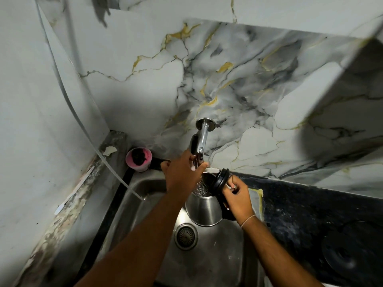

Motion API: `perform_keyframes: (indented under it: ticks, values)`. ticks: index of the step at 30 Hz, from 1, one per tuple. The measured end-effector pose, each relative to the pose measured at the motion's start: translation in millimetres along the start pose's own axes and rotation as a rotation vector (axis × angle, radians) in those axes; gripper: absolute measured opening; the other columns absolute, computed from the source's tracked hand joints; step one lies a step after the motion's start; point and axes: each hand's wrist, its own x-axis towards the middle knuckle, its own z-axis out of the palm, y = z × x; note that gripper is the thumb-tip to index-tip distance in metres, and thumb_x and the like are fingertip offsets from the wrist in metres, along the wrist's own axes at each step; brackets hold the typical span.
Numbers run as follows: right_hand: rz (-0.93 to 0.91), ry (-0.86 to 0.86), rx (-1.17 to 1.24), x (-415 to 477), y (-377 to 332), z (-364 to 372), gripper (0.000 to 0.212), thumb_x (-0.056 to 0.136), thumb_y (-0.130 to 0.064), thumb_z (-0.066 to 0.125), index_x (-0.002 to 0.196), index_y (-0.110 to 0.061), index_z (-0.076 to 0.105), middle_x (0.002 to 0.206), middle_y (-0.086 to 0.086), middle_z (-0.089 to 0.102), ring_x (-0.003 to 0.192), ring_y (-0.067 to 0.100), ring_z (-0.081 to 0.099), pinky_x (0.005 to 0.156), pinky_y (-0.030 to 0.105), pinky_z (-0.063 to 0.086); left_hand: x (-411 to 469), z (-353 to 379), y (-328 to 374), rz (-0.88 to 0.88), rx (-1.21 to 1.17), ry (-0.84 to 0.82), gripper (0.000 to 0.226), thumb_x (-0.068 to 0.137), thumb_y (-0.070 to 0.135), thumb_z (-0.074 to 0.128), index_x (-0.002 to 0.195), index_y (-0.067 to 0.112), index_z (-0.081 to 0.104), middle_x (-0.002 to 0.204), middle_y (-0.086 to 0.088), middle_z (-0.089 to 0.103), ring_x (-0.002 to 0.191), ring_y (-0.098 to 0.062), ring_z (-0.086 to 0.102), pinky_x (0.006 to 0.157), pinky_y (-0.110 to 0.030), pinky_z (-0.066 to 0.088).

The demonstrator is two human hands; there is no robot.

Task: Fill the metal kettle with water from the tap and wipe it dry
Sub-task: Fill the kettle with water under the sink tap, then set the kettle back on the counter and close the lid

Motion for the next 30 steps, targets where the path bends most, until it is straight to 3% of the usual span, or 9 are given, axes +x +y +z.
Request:
perform_keyframes:
  ticks: [4, 8, 11, 14, 18, 20, 22, 27, 30]
  values:
    - [0.048, 0.107, -0.013, -26.5, 11.1, -42.2, 0.038, 0.09, -0.008, 0.073, 0.085, 0.021, 0.048, 0.069, 0.026, 0.049, 0.076, 0.018, 0.043, 0.068, 0.037, 0.038, -52.2, 23.7, 0.7, 0.008, -0.017, 0.229, 0.033, 0.101, 0.052, 0.054, 0.12, 0.028, 0.067, 0.12, -0.002, 0.075, 0.116, -0.033, 0.067, 0.106, -0.052, 0.037]
    - [0.024, 0.237, 0.002, -59.7, 1.5, -83.5, 0.042, 0.082, -0.028, 0.072, 0.068, -0.007, 0.038, 0.065, 0.003, 0.033, 0.063, 0.008, 0.031, 0.053, 0.027, 0.027, -114.8, 55.6, -1.4, 0.036, 0.062, 0.279, 0.048, 0.098, 0.037, 0.054, 0.14, 0.015, 0.064, 0.143, -0.014, 0.069, 0.132, -0.04, 0.062, 0.111, -0.057, 0.039]
    - [0.013, 0.303, -0.01, -79.2, 2.2, -125.9, 0.047, 0.083, -0.033, 0.071, 0.069, -0.008, 0.035, 0.063, 0.0, 0.03, 0.058, 0.007, 0.028, 0.048, 0.024, 0.026, -152.7, 75.6, 6.0, 0.164, 0.054, 0.151, 0.056, 0.099, 0.037, 0.052, 0.15, 0.013, 0.056, 0.159, -0.014, 0.058, 0.145, -0.038, 0.055, 0.114, -0.061, 0.04]
    - [-0.042, 0.376, -0.063, -97.1, 3.9, -184.3, 0.035, 0.078, -0.033, 0.065, 0.069, -0.024, 0.032, 0.059, -0.011, 0.029, 0.054, 0.001, 0.026, 0.045, 0.019, 0.025, -187.7, 97.6, 29.8, 0.397, 0.069, -0.041, 0.06, 0.103, 0.04, 0.046, 0.157, 0.017, 0.051, 0.17, -0.006, 0.048, 0.158, -0.03, 0.044, 0.122, -0.057, 0.036]
    - [-0.084, 0.473, -0.073, -120.7, 6.9, -266.3, 0.034, 0.078, -0.034, 0.063, 0.068, -0.024, 0.033, 0.063, 0.001, 0.028, 0.059, 0.01, 0.027, 0.049, 0.025, 0.025, -219.0, 127.0, 71.7, 0.547, 0.126, -0.11, 0.06, 0.106, 0.041, 0.047, 0.163, 0.023, 0.045, 0.178, 0.002, 0.035, 0.165, -0.02, 0.031, 0.13, -0.055, 0.031]
    - [-0.066, 0.514, -0.064, -118.2, 10.5, -283.9, 0.035, 0.08, -0.036, 0.064, 0.068, -0.023, 0.034, 0.062, 0.002, 0.029, 0.058, 0.013, 0.029, 0.05, 0.026, 0.027, -224.6, 134.4, 71.4, 0.529, 0.12, -0.166, 0.061, 0.106, 0.04, 0.05, 0.164, 0.022, 0.044, 0.179, 0.001, 0.032, 0.166, -0.02, 0.028, 0.132, -0.055, 0.027]
    - [-0.062, 0.498, -0.012, -135.2, 20.7, -374.7, 0.038, 0.083, -0.036, 0.066, 0.069, -0.022, 0.034, 0.065, 0.006, 0.029, 0.062, 0.018, 0.028, 0.052, 0.031, 0.026, -265.7, 171.7, 128.5, 0.552, 0.167, -0.145, 0.065, 0.107, 0.042, 0.047, 0.168, 0.022, 0.037, 0.181, -0.001, 0.026, 0.168, -0.022, 0.023, 0.134, -0.055, 0.02]
    - [-0.053, 0.456, 0.016, -125.6, 38.4, -427.5, 0.041, 0.086, -0.033, 0.067, 0.065, -0.026, 0.032, 0.062, 0.005, 0.032, 0.059, 0.018, 0.03, 0.052, 0.035, 0.027, -301.1, 189.6, 129.6, 0.502, 0.261, -0.183, 0.064, 0.111, 0.049, 0.031, 0.171, 0.025, 0.026, 0.182, 0.002, 0.018, 0.17, -0.022, 0.015, 0.136, -0.049, 0.005]
    - [-0.022, 0.395, 0.033, -117.6, 63.4, -470.9, 0.042, 0.089, -0.036, 0.071, 0.07, -0.007, 0.048, 0.059, 0.006, 0.049, 0.05, 0.016, 0.043, 0.048, 0.03, 0.037, -334.9, 204.9, 143.8, 0.462, 0.348, -0.233, 0.064, 0.113, 0.054, 0.018, 0.173, 0.032, 0.014, 0.184, 0.009, 0.007, 0.171, -0.014, 0.002, 0.136, -0.042, -0.012]
